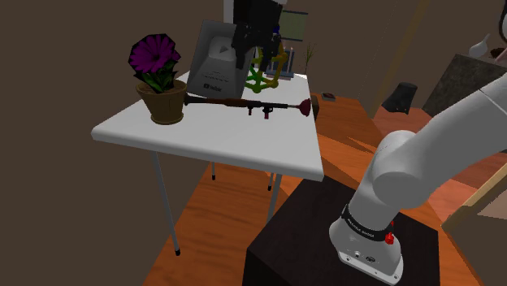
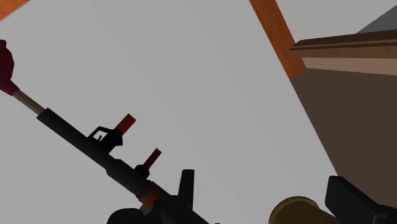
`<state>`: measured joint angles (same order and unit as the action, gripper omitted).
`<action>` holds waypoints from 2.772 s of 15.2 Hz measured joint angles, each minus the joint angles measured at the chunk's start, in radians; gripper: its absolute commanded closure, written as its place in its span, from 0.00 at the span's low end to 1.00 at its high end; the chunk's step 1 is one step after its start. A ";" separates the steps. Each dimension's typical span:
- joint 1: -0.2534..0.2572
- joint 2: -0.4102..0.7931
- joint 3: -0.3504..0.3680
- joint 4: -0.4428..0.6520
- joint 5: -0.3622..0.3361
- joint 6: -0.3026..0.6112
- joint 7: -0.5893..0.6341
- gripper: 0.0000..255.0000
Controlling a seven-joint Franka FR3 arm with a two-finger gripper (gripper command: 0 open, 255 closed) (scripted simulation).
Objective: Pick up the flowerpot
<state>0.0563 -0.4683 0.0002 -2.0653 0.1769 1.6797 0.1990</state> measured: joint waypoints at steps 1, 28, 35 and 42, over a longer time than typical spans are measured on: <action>0.004 0.024 0.001 0.021 0.013 0.012 0.002 0.00; 0.071 0.465 0.049 0.469 0.209 0.186 0.062 1.00; 0.071 0.463 0.049 0.469 0.209 0.186 0.062 1.00; 0.071 0.485 0.048 0.555 0.201 0.121 0.087 1.00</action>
<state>0.1269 0.0167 0.0486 -1.5101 0.3781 1.8006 0.2858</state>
